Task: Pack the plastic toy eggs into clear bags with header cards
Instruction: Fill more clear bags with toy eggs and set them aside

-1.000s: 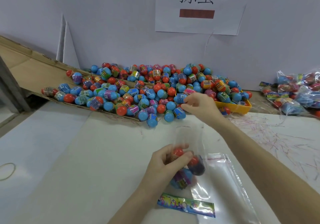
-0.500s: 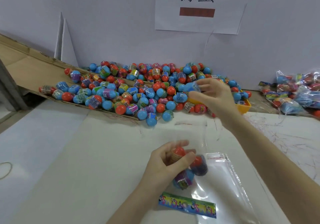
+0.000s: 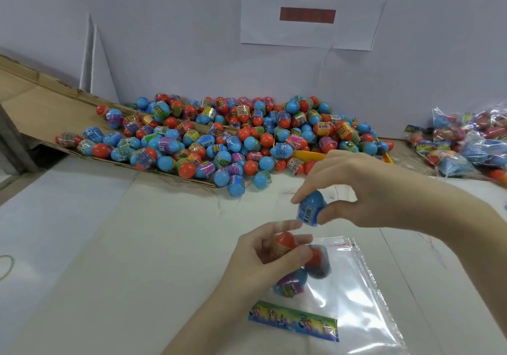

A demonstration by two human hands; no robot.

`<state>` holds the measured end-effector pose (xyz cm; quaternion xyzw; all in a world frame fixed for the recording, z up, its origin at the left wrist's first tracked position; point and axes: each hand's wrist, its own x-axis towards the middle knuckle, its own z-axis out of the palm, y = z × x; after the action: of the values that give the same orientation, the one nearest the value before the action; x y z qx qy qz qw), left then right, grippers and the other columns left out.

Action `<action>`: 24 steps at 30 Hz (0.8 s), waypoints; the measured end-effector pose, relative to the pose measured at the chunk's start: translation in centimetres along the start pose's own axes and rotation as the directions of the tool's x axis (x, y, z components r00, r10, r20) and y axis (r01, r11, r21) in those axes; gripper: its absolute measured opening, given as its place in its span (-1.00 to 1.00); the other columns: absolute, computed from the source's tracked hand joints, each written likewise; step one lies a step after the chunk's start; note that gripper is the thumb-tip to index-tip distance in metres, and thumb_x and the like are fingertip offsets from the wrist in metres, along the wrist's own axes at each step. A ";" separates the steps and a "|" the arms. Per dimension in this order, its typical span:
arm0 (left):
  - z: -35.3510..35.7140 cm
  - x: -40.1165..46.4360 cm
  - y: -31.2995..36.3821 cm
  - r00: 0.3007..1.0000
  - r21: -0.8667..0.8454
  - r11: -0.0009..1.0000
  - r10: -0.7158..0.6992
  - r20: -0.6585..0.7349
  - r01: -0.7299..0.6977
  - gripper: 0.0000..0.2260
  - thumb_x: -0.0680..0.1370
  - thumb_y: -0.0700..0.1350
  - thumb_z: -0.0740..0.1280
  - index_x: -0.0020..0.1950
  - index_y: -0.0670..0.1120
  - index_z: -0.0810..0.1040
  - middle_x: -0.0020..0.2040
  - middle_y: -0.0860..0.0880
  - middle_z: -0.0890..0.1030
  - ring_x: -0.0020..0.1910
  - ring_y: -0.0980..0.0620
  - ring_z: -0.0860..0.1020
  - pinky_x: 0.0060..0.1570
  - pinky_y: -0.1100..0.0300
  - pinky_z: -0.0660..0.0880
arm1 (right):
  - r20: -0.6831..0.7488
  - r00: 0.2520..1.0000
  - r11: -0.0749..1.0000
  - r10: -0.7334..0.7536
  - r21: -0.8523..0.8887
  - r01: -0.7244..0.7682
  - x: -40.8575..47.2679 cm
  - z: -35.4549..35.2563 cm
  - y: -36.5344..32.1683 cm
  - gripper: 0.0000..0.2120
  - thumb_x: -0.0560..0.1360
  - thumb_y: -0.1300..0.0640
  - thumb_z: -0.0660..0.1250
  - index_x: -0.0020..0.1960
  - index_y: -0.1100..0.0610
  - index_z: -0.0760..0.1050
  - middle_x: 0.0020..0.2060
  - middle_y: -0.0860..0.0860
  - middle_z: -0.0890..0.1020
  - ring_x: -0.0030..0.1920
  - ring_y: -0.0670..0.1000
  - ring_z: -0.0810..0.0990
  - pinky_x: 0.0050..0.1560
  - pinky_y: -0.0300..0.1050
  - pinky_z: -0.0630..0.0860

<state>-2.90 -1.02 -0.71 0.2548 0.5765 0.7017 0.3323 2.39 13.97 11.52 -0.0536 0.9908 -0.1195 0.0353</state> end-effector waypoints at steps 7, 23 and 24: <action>0.0 -0.1 -0.1 0.999 0.053 0.997 0.050 0.009 -0.050 -0.73 0.24 0.01 0.41 -0.08 0.12 0.55 -0.24 0.22 0.67 -0.20 0.27 0.63 -0.29 0.45 0.49 | 0.115 0.992 0.998 0.057 -0.030 -0.054 -0.1 0.1 -0.2 -0.68 0.42 -0.05 0.36 0.02 -0.31 0.27 -0.16 -0.39 0.35 -0.04 -0.36 0.23 -0.08 -0.48 0.17; -0.2 0.2 -0.4 0.995 0.031 0.998 0.052 -0.090 -0.049 -0.70 0.19 0.03 0.43 -0.09 0.08 0.61 -0.15 -0.03 0.70 -0.14 0.05 0.66 -0.24 0.31 0.57 | 0.060 0.996 0.997 0.062 0.039 -0.064 -0.3 3.1 1.0 -0.90 0.51 -0.09 0.20 -0.03 -0.30 0.35 -0.19 -0.40 0.43 -0.02 -0.31 0.23 -0.09 -0.21 0.03; -0.2 0.2 -0.4 0.995 0.027 0.999 0.050 -0.090 -0.047 -0.72 0.20 0.01 0.43 -0.11 0.08 0.62 -0.16 -0.04 0.70 -0.16 0.06 0.66 -0.24 0.31 0.57 | 0.056 0.996 0.996 0.071 0.041 -0.073 -0.4 3.4 1.0 -0.91 0.49 -0.12 0.20 -0.02 -0.30 0.36 -0.15 -0.39 0.44 0.01 -0.27 0.23 -0.05 -0.19 0.04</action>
<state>-3.11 -0.90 -1.13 0.2407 0.5933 0.7131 0.2854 3.00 14.22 7.99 -0.0203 0.9879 -0.1380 0.0677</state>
